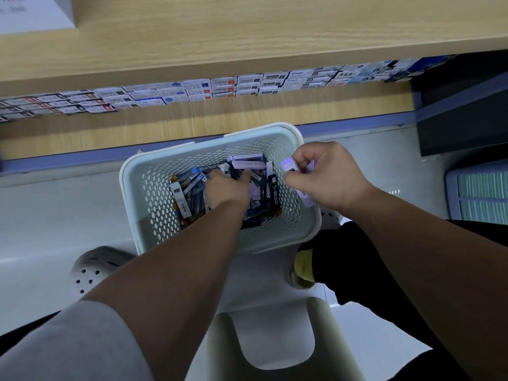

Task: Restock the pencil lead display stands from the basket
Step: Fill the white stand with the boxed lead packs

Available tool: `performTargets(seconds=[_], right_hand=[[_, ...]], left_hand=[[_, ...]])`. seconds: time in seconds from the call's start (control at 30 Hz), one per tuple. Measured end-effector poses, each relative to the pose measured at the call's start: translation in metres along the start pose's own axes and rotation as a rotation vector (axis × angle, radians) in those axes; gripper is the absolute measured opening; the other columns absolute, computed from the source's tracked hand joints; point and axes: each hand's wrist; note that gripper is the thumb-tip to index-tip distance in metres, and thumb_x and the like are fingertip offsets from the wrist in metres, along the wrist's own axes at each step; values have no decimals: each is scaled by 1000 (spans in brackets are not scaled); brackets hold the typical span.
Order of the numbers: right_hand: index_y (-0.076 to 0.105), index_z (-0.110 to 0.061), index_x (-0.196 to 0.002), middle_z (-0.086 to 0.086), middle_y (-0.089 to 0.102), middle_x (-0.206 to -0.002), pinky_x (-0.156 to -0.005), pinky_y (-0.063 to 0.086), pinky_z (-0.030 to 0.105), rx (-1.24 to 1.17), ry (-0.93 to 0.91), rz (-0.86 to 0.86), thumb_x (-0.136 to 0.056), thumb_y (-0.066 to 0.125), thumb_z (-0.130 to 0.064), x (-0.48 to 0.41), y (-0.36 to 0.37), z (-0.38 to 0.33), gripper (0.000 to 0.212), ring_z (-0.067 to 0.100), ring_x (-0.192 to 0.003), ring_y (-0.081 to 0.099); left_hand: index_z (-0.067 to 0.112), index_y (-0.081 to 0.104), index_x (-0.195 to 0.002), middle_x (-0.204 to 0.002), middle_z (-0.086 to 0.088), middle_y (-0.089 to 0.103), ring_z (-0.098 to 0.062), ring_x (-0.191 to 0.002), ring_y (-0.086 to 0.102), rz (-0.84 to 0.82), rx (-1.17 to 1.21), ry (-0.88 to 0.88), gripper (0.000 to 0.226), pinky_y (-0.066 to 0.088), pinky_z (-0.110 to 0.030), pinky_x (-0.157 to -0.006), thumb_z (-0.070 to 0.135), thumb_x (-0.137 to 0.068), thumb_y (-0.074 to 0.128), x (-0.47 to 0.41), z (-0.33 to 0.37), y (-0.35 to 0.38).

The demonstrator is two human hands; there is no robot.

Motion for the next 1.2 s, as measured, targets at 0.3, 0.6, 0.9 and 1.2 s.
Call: performTargets(seconds=[0.3,0.6,0.9,1.2], right_hand=[[69,-7,-71,8,64,-52,-49,42,15,-31,0,-40,-78,74,-6,2,-3,-3,9,10,-41,53],[69,-14,-68,-15,55,-49,-51,38,11,-11,-15,-27,-77,77,-9,0,-2,0,14,2,-46,46],[68,-15,-67,-7,57,-51,-51,39,14,-55,24,-11,-79,77,-9,0,-3,-1,16,1,-45,44],[73,-3,-75,22,70,-74,-53,40,20,-142,73,-3,-81,72,-7,-1,-2,1,7,5,-49,47]], left_hand=[[10,55,-99,-86,-3,59,-20,-76,54,10,41,-76,50,35,-24,-49,40,-73,86,1,12,14],[3,60,-84,-70,-6,65,-21,-59,62,-60,176,-6,30,43,-25,-44,20,-70,81,4,5,16],[9,68,-111,-98,-12,74,-23,-75,70,-177,260,-27,42,57,-36,-63,25,-74,80,6,-2,27],[5,56,-135,-92,-12,70,-20,-58,58,-293,359,-118,58,43,-24,-50,16,-80,71,4,6,28]])
Point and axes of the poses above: each hand's wrist, its own x-axis away from the middle knuckle, its own y-axis out of the palm, z = x × y
